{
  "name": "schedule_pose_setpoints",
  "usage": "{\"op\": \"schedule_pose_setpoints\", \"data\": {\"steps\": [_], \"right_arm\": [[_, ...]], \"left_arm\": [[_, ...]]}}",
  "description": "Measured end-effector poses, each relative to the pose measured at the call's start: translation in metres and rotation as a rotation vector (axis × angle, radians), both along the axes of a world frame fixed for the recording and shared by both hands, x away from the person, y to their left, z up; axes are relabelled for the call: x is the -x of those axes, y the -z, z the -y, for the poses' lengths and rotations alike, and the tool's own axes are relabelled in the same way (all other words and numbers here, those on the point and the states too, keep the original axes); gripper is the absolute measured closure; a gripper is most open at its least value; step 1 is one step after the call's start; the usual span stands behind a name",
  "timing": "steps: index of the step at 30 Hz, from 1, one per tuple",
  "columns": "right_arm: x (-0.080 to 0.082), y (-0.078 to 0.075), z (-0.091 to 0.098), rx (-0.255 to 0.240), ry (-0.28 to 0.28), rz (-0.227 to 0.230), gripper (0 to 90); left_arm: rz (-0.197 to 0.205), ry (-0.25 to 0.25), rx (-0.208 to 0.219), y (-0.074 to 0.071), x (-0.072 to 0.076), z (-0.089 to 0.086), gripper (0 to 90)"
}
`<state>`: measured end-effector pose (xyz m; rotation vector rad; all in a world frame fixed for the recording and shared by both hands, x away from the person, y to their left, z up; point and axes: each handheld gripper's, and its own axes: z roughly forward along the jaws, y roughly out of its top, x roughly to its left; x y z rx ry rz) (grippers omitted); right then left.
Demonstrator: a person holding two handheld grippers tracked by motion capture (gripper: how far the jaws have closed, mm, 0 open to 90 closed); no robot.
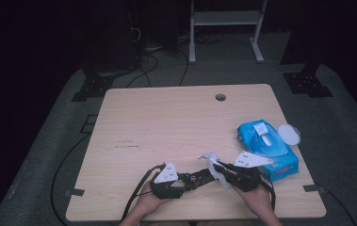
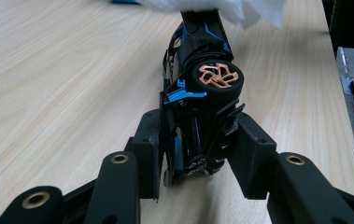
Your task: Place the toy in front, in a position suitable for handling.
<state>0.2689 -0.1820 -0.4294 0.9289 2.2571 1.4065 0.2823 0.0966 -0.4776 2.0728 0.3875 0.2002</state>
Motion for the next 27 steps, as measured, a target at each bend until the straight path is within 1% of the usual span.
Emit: {"op": "schedule_pose_setpoints", "data": {"steps": [1, 2, 3, 5, 6, 8, 12, 13, 16, 19, 21, 22, 24, 27], "right_arm": [[0.002, -0.001, -0.005, -0.006, -0.025, 0.017, 83.6], [0.005, -0.003, -0.010, -0.010, -0.039, 0.020, 83.6], [0.010, -0.007, -0.017, -0.006, -0.068, 0.040, 83.6], [0.015, -0.012, -0.026, -0.009, -0.092, 0.060, 83.7], [0.017, -0.013, -0.028, -0.006, -0.099, 0.060, 83.6], [0.016, -0.009, -0.031, 0.010, -0.104, 0.052, 83.6], [0.011, 0.004, -0.032, 0.087, -0.081, 0.034, 83.6], [0.009, 0.006, -0.029, 0.107, -0.072, 0.051, 83.7], [0.004, 0.005, -0.020, 0.124, -0.036, 0.051, 83.7], [0.003, 0.006, -0.015, 0.108, -0.030, 0.043, 83.7], [0.005, 0.006, -0.016, 0.113, -0.027, 0.046, 83.7], [0.007, 0.007, -0.017, 0.119, -0.024, 0.064, 83.7], [0.007, 0.007, -0.016, 0.115, -0.024, 0.063, 83.8], [0.007, 0.008, -0.016, 0.108, -0.022, 0.067, 83.8]], "left_arm": [[0.001, 0.001, 0.000, 0.000, 0.000, 0.000, 58.2], [0.002, 0.002, 0.000, 0.000, 0.000, 0.001, 58.2], [0.003, 0.004, -0.003, 0.000, 0.000, 0.001, 58.2], [0.002, 0.004, -0.002, 0.000, 0.000, 0.000, 58.2], [0.002, 0.005, -0.002, 0.000, 0.000, 0.000, 58.2], [0.004, 0.007, -0.003, 0.000, 0.001, 0.000, 58.2], [0.004, 0.009, -0.002, 0.000, 0.001, 0.000, 58.2], [0.000, 0.008, 0.000, 0.000, 0.001, 0.000, 58.2], [0.000, 0.007, 0.005, 0.001, 0.000, 0.000, 58.2], [-0.002, 0.003, -0.001, 0.001, 0.000, 0.001, 57.8], [-0.003, 0.000, -0.004, 0.001, 0.000, 0.001, 57.5], [0.001, -0.006, -0.019, 0.001, 0.001, 0.001, 55.7], [0.002, -0.011, -0.029, 0.001, 0.001, 0.000, 53.4], [0.000, -0.016, -0.029, 0.001, 0.001, 0.000, 52.2]]}}
